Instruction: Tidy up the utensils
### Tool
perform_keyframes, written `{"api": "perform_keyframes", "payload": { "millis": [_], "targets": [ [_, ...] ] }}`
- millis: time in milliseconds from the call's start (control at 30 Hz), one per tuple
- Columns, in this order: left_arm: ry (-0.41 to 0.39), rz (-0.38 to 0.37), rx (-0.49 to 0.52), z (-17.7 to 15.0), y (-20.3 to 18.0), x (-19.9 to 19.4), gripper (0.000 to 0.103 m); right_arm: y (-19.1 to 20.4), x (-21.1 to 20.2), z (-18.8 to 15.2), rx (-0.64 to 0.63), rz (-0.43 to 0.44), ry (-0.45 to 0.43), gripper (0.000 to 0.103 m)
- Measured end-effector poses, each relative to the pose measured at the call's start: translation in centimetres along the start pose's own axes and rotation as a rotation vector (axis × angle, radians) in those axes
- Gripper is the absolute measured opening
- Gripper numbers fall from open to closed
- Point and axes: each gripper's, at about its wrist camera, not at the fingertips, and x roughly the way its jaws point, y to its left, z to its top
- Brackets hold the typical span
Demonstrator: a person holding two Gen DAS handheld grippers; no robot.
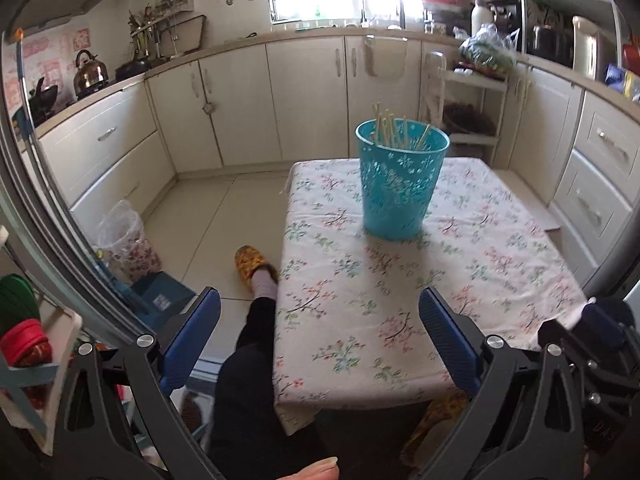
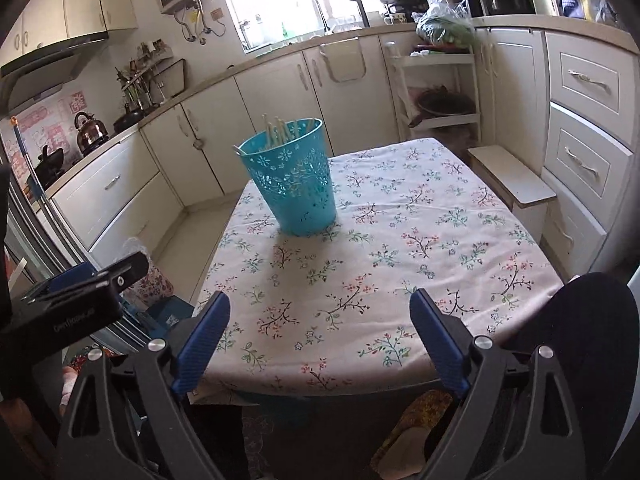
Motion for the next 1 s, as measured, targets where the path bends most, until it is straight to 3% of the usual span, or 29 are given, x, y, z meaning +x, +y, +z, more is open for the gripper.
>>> {"api": "perform_keyframes", "payload": {
  "millis": [367,533,667,833,1000],
  "targets": [
    [-0.084,0.002,-0.007,0.1,0.7,-3.9,0.095,1.8,-2.6,-0.3,-0.070,0.023,-0.057,0.088],
    [-0.169,-0.028,-0.032,0.6,1.0,-6.4,0.095,2.0,-5.1,1.3,-0.069,0.037,-0.120,0.092],
    [-0.256,-0.069,-0.046,-0.3,0.7,-7.3,0.095,2.7,-5.3,0.3,-0.100,0.036,-0.137,0.093],
    [-0.189,-0.070,-0.036,-1.7,-0.1,-5.6,0.095,2.5,-3.7,-1.5,-0.103,0.015,-0.087,0.093],
    [-0.119,-0.057,-0.051,-2.3,0.2,-4.7,0.095,2.5,-4.6,-1.5,-0.104,0.007,-0.114,0.093]
  ]
}}
